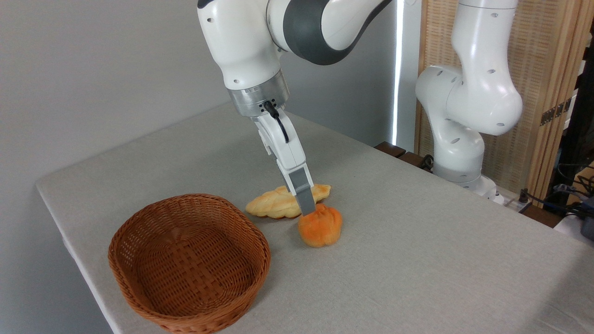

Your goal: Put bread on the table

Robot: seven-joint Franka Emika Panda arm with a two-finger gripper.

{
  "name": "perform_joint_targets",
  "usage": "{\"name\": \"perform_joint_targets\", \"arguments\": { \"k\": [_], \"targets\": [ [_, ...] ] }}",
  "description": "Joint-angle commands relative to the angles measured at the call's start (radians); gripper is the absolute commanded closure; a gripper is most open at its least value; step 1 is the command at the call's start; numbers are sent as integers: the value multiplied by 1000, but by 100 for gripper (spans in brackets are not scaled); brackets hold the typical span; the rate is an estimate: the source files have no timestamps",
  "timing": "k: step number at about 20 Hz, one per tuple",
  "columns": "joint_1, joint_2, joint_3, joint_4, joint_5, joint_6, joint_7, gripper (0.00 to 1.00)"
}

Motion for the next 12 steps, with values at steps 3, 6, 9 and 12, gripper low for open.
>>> {"name": "perform_joint_targets", "arguments": {
  "k": [3,6,9,12],
  "targets": [
    [-10,-20,13,-1,13,-17,3,0],
    [-11,-11,10,51,7,-17,-44,0],
    [-19,47,2,173,2,-17,-196,0],
    [-19,90,1,276,-21,-5,-252,0]
  ]
}}
